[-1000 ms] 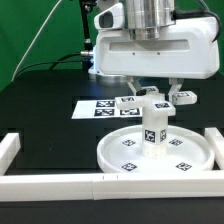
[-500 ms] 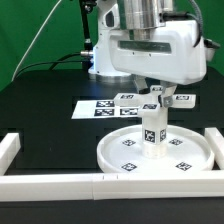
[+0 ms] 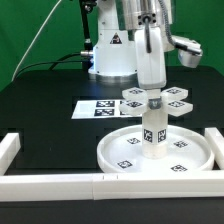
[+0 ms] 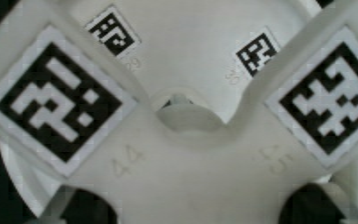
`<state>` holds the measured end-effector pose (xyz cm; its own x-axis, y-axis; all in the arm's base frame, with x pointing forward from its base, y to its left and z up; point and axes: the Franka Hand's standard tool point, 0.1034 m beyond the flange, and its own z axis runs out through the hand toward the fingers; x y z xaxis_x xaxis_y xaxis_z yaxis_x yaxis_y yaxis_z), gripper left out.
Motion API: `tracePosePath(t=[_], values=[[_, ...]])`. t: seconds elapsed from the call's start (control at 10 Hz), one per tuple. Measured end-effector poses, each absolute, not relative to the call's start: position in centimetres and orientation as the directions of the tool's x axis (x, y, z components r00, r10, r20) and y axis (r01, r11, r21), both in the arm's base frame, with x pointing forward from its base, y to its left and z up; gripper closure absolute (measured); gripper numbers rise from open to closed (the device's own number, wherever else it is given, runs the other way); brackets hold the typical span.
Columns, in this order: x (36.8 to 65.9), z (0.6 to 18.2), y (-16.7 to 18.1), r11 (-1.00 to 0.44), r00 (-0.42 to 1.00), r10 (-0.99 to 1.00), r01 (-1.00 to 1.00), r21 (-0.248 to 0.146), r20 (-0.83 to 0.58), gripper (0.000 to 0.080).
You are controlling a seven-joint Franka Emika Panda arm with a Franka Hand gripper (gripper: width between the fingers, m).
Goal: Assemble round table
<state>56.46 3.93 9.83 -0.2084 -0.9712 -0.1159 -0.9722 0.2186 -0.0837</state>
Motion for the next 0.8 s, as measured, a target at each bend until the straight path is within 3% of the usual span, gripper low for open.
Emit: tracePosePath(t=[0.4, 0.8], values=[[56.59, 9.93, 3.89, 0.464, -0.453, -0.882, -0.884, -0.061, -0.131, 0.0356], [56.62, 9.99, 3.82, 0.537, -0.526, -0.838, -0.842, -0.052, -0.144, 0.0356]])
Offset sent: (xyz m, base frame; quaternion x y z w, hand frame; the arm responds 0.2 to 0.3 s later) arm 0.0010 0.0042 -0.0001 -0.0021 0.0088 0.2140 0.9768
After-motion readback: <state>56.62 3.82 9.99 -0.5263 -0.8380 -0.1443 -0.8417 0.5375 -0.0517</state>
